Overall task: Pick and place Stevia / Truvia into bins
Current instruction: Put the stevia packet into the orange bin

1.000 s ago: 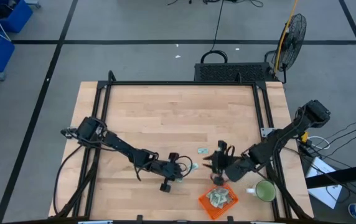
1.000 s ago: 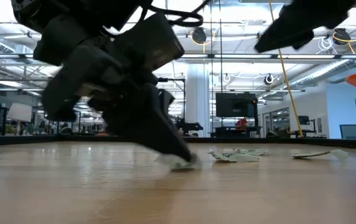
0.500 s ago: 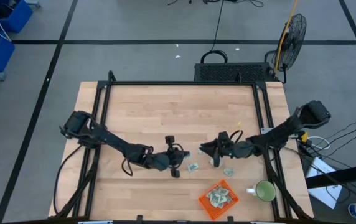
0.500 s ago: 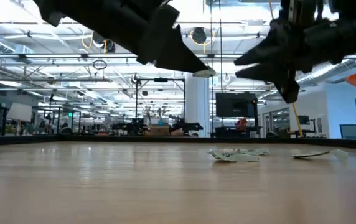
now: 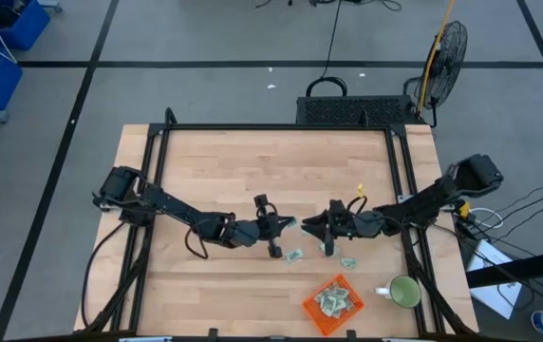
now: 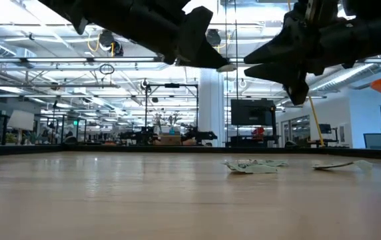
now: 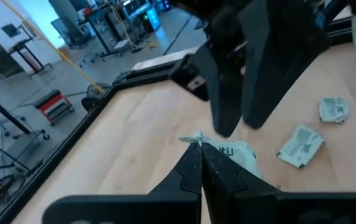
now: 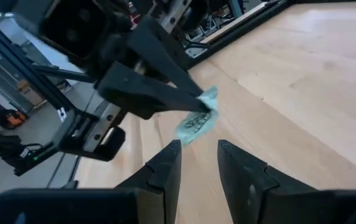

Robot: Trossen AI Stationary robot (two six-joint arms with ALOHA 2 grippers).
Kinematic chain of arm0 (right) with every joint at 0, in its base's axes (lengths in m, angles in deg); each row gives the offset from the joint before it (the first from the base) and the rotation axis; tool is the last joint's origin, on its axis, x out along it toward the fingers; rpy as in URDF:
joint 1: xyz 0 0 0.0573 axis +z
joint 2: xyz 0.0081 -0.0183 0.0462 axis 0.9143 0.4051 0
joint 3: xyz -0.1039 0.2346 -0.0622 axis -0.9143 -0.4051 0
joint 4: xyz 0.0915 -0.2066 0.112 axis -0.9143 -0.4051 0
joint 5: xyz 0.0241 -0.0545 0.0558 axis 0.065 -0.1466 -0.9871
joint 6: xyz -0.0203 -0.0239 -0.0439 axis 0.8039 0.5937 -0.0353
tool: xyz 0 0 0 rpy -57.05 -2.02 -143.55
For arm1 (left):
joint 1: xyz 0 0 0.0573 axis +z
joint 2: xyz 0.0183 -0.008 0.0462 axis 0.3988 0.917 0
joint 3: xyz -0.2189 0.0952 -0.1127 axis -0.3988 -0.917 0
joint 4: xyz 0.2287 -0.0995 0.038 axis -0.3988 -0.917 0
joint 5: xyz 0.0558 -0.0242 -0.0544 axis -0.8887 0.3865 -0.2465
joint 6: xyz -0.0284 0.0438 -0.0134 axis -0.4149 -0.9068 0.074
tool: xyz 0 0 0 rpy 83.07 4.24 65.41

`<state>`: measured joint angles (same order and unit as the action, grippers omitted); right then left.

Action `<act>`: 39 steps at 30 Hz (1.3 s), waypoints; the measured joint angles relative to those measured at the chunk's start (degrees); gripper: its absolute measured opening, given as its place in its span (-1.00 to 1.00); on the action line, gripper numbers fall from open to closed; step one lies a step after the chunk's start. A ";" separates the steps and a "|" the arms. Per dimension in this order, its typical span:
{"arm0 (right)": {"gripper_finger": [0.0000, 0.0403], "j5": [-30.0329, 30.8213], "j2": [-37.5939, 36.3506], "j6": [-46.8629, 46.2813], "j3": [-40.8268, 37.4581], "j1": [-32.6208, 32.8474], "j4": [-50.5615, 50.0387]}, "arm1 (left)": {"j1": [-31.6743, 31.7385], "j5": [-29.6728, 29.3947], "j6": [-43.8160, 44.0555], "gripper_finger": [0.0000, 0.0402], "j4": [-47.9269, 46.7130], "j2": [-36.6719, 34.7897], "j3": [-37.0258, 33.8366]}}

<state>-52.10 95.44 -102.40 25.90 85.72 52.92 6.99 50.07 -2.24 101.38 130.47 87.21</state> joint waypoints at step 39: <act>-0.50 -2.63 4.82 -5.05 3.95 -4.61 0.29 | -1.57 -6.07 -5.54 -0.97 -3.57 0.00 2.04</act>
<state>-54.73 100.26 -107.45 29.85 81.11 53.21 5.42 44.00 -7.79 97.81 130.47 89.25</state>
